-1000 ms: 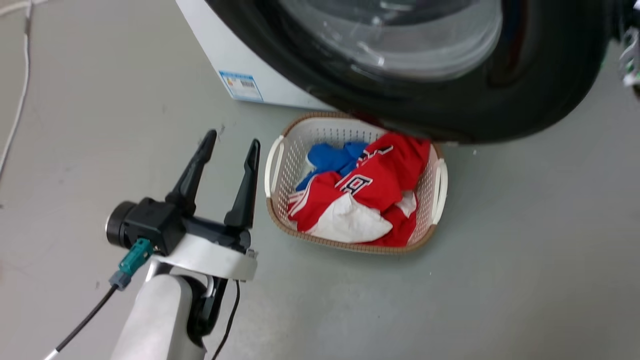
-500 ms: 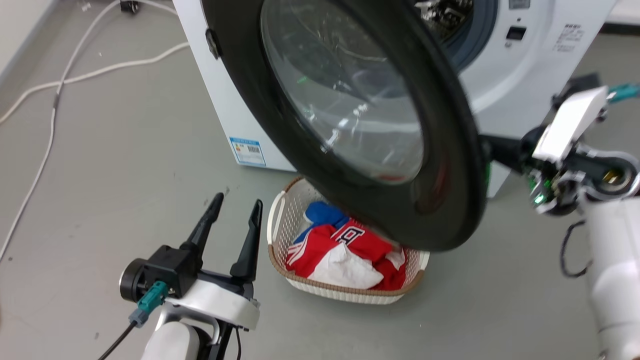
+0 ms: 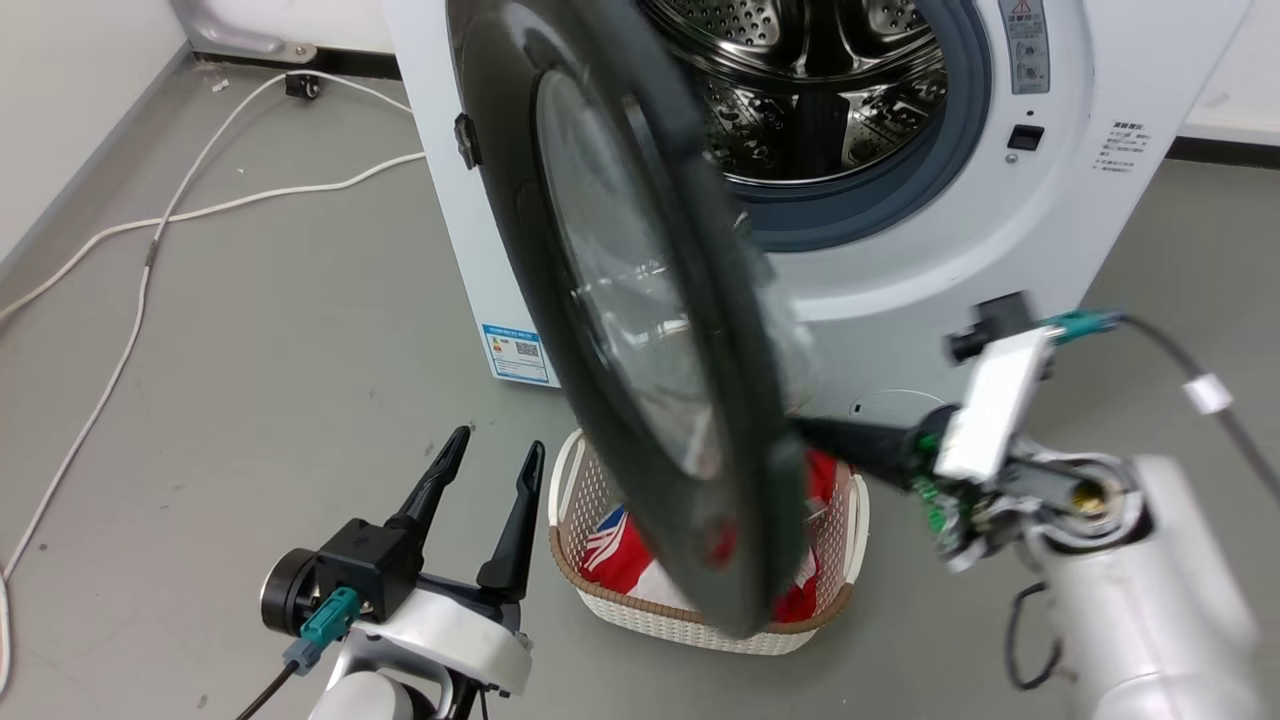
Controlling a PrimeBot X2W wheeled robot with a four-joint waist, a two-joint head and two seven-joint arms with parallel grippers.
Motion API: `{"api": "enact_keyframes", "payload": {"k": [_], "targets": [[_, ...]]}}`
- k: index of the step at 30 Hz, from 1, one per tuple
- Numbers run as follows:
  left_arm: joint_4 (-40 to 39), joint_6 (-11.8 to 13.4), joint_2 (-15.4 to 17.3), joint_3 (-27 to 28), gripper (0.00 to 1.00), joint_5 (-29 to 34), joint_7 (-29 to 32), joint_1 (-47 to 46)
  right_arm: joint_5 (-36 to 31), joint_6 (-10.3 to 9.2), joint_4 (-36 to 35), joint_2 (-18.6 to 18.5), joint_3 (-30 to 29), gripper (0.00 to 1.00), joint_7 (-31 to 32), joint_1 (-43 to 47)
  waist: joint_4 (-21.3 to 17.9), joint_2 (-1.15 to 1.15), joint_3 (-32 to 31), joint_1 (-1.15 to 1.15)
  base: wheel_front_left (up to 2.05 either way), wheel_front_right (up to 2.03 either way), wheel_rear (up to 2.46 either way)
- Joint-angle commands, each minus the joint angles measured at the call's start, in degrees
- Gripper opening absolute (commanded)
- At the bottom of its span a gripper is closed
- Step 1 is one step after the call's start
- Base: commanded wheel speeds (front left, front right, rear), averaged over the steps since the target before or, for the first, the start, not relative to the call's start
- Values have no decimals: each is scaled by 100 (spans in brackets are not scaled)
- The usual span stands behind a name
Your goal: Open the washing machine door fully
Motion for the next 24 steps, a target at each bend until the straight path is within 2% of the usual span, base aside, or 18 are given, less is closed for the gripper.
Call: {"api": "enact_keyframes", "payload": {"k": [1,7,12,18,24], "targets": [[19,-14,23,6,100,-19,-14,51,240,4,1,88,351,0,-109,115,-15,0,3,1,0,0,0],[58,-14,13,24,100,-42,-14,-8,986,4,53,67,1541,0,-797,24,-40,0,23,1,0,0,0],[93,-14,6,74,100,-33,-14,16,1236,5,81,65,2033,0,-1396,-63,-95,0,-11,1,0,0,0],[147,3,-4,129,100,-9,-14,153,773,4,8,33,1858,0,-2585,239,-232,0,-174,1,0,0,0],[216,40,13,173,100,6,-14,274,335,3,-225,-240,1332,0,-3605,886,-393,0,-368,1,0,0,0]]}}
